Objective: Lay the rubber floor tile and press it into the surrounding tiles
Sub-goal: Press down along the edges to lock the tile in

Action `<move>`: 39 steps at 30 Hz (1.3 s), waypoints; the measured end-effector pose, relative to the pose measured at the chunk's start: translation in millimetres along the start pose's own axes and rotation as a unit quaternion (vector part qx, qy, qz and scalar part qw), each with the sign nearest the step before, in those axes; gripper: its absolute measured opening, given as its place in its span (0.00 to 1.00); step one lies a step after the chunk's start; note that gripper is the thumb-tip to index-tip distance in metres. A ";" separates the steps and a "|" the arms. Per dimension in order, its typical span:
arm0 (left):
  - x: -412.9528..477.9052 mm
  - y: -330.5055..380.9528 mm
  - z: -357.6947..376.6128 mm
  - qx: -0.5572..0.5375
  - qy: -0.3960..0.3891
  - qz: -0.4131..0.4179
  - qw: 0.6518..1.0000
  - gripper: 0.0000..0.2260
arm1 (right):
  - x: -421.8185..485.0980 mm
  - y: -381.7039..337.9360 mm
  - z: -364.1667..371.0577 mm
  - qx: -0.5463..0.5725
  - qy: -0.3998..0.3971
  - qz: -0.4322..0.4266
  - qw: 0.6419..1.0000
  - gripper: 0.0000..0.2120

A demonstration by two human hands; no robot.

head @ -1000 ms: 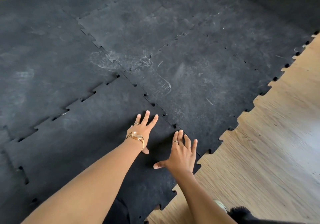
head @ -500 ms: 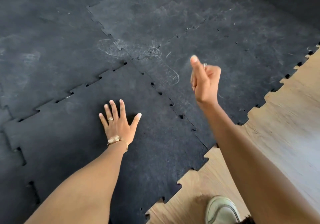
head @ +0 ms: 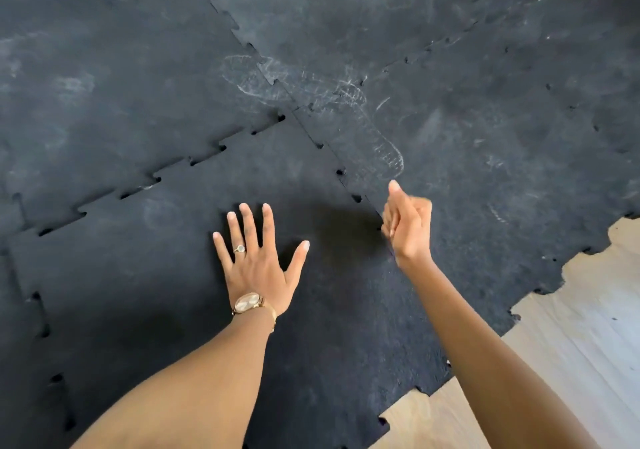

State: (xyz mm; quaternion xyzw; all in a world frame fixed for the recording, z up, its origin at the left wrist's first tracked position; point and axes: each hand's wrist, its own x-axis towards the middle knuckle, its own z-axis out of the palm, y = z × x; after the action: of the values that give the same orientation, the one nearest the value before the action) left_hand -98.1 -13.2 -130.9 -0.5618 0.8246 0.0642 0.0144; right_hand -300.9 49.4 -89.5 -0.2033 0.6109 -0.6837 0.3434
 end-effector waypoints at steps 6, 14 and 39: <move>1.4 -0.4 -1.6 -0.006 0.009 0.000 1.000 0.38 | 22.0 -25.5 45.9 -0.052 -0.089 -0.108 0.989 0.31; 44.1 -7.5 -30.5 -0.034 0.054 0.003 0.998 0.33 | 27.9 31.7 33.7 -0.138 -0.091 -0.096 0.982 0.30; 75.9 -18.1 -5.5 -0.016 0.040 -0.064 0.997 0.38 | 74.3 34.6 51.5 -0.589 -0.116 -0.238 0.763 0.38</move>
State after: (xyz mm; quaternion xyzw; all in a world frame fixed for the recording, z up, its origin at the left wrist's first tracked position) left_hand -109.0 -90.6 -134.3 -0.6158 0.7857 0.0541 -0.0235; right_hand -307.9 -40.3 -125.0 -0.5823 0.7810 -0.2202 0.0500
